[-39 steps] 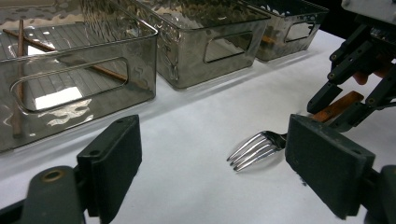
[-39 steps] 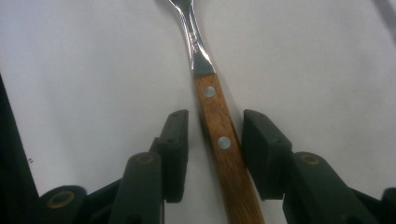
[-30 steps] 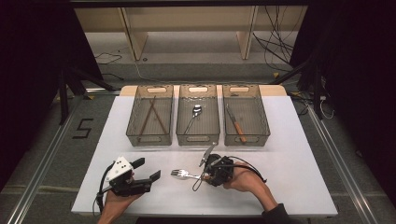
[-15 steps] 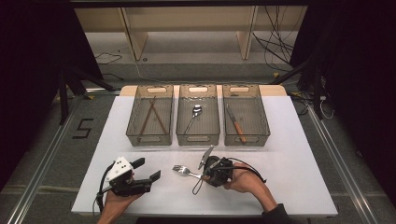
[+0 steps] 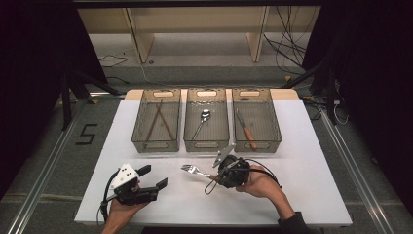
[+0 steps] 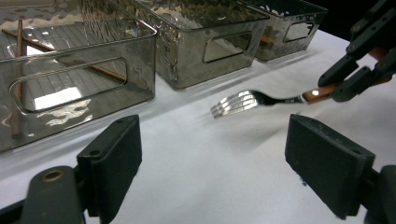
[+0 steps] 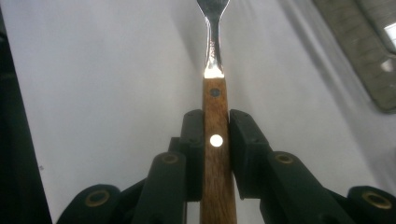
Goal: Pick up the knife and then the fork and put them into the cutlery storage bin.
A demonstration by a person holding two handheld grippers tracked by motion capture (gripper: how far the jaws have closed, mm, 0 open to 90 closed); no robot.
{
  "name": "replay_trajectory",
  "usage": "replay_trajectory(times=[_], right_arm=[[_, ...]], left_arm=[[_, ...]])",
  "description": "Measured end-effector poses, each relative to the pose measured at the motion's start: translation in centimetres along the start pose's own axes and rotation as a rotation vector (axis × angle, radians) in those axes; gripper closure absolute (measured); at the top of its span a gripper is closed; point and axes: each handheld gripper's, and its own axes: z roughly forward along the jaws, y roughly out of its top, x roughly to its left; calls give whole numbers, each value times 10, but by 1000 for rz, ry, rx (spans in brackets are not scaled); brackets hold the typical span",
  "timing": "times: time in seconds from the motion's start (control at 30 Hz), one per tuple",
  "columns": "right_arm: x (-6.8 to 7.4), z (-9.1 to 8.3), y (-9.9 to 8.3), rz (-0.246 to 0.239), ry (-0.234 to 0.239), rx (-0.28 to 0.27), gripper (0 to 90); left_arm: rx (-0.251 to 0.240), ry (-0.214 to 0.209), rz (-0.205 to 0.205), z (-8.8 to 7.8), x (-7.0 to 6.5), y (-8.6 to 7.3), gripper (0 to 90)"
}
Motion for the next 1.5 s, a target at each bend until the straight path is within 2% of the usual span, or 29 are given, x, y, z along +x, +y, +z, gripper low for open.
replay_trajectory(times=[0.13,0.37,0.6,0.83,1.1,1.3,1.5], right_arm=[[-4,-10,-1,29,-15,-53,768],[-9,-23,-3,49,-48,-115,768],[-15,-35,-6,98,-65,-187,768],[-22,-46,-11,145,-95,-229,768],[-31,-65,-16,176,-134,-269,769],[-51,-82,-20,244,-185,-320,769],[-83,-90,-22,360,-267,-326,768]], left_arm=[[-1,-4,-2,0,0,0,185],[-10,-8,-10,0,0,0,184],[-9,-9,-4,0,0,0,184],[-8,-9,-5,0,0,0,184],[-5,-10,-4,1,0,0,183],[-8,-10,-6,2,-1,-1,183],[-9,-10,-4,1,0,-1,183]])
